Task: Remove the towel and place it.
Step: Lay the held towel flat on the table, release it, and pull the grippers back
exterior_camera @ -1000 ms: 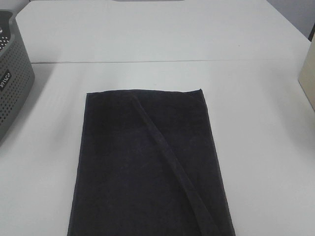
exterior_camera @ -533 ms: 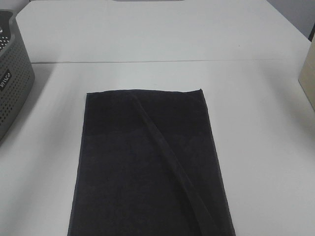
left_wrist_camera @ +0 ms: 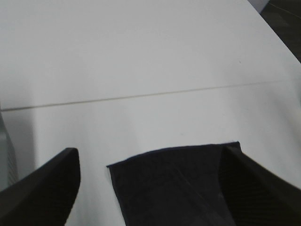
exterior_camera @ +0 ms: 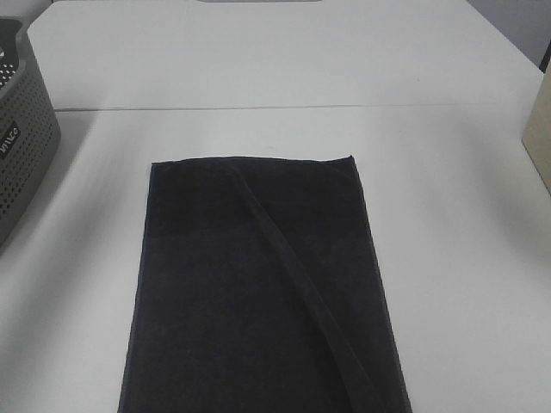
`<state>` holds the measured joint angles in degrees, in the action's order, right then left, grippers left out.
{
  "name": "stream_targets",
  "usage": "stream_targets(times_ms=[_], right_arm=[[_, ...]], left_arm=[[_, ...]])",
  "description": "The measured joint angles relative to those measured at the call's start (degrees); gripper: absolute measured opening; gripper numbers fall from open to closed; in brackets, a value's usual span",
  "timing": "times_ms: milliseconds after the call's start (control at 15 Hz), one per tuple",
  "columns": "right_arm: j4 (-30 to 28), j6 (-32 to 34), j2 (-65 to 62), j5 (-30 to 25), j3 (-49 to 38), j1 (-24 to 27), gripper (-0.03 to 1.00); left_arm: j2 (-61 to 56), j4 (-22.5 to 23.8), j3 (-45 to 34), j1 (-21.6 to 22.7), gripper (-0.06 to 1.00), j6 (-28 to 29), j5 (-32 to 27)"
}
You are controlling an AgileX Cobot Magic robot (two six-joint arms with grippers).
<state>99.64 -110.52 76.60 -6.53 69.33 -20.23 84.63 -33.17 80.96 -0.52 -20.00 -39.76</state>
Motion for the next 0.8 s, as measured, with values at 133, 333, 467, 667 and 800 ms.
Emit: stream_targets(times_ms=[133, 333, 467, 667, 800], right_arm=[[-8.6, 10.0, 0.8, -10.1, 0.2, 0.1, 0.46], [-40.0, 40.9, 6.7, -36.2, 8.0, 2.8, 0.46], [-60.6, 62.2, 12.8, -46.0, 16.4, 5.7, 0.46], [-71.6, 80.6, 18.9, -52.6, 25.1, 12.8, 0.52], [-61.9, 81.9, 22.6, -58.6, 26.0, 19.9, 0.58]], left_arm=[[4.6, -1.5, 3.7, 2.2, 0.76, -2.2, -5.2], [5.7, -1.4, 5.0, 2.2, 0.76, -2.7, -5.4], [5.8, -1.1, 5.0, 2.2, 0.76, -2.8, -5.3], [8.3, -0.6, 5.0, 2.2, 0.76, -2.2, -5.4], [11.3, -4.5, 5.0, 3.7, 0.76, -4.1, -8.3]])
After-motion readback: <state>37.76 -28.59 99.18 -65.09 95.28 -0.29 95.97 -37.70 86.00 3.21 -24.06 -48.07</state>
